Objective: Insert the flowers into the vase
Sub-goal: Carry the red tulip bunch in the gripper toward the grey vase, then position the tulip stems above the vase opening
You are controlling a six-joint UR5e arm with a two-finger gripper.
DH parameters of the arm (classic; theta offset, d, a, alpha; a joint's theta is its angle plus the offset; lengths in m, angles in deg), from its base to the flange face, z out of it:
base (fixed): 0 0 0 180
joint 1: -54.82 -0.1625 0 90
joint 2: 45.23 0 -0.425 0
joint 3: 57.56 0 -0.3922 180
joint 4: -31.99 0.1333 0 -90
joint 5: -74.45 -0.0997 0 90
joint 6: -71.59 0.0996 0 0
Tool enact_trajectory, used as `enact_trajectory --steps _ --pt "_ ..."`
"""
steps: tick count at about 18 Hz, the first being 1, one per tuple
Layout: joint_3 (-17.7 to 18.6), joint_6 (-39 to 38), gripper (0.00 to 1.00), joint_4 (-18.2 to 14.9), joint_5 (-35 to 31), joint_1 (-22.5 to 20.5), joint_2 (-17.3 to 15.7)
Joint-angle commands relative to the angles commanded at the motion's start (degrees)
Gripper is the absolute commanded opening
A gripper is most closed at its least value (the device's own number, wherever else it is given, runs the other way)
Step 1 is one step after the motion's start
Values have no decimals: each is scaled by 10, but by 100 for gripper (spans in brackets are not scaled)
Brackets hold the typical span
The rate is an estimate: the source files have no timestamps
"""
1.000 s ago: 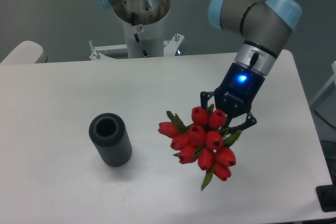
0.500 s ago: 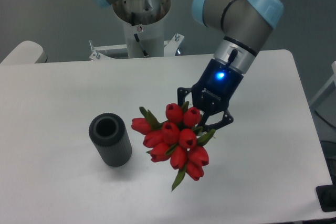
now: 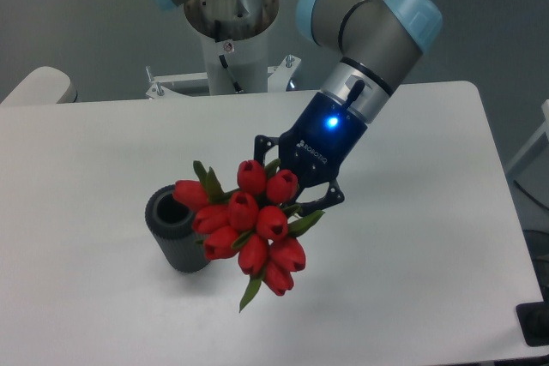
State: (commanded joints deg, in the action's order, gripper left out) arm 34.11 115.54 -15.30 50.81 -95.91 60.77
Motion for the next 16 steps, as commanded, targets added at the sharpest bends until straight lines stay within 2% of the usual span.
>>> enact_trajectory --steps 5,10,12,14,16 --pt "3 -36 19 -1 40 8 -12" --pt "3 -33 19 2 44 40 -18" --pt "6 -29 19 19 55 51 -16" --pt "29 16 19 40 86 59 -11" --pt "47 38 19 40 113 54 -12"
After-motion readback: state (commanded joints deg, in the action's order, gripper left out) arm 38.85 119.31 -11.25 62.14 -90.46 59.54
